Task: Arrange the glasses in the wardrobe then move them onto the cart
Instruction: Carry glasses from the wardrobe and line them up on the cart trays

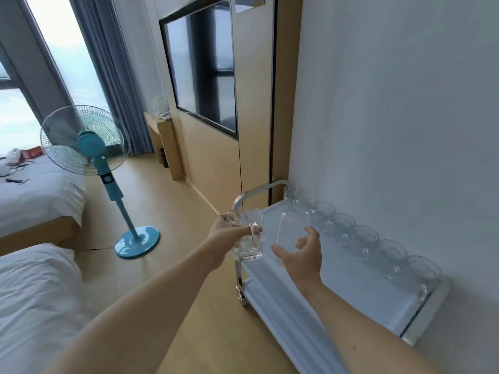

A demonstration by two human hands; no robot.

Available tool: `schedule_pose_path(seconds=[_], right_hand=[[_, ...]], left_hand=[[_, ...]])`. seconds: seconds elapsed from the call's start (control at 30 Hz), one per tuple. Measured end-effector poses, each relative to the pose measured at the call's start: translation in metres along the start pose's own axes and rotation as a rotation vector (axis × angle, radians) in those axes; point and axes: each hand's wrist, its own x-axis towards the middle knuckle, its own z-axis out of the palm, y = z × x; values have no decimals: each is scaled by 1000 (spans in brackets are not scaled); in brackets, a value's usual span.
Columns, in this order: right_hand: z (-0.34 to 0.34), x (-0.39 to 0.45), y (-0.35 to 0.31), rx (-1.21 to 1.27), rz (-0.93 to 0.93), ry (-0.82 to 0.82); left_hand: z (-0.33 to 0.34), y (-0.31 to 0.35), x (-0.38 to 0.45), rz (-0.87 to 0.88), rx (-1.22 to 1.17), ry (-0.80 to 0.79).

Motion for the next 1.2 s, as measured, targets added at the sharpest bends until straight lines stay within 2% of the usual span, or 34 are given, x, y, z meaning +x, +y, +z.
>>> schedule_pose_path(seconds=[0.2, 0.47, 0.93, 1.2], right_hand=[[5, 66, 22, -3, 56, -9], [29, 116, 41, 39, 135, 16], [121, 170, 57, -54, 217, 231], [189, 187, 46, -95, 288, 392]], left_hand=[[24, -6, 67, -25, 64, 73], [29, -6, 133, -35, 194, 84], [-9, -19, 271, 91, 421, -90], [-45, -22, 340, 122, 506, -301]])
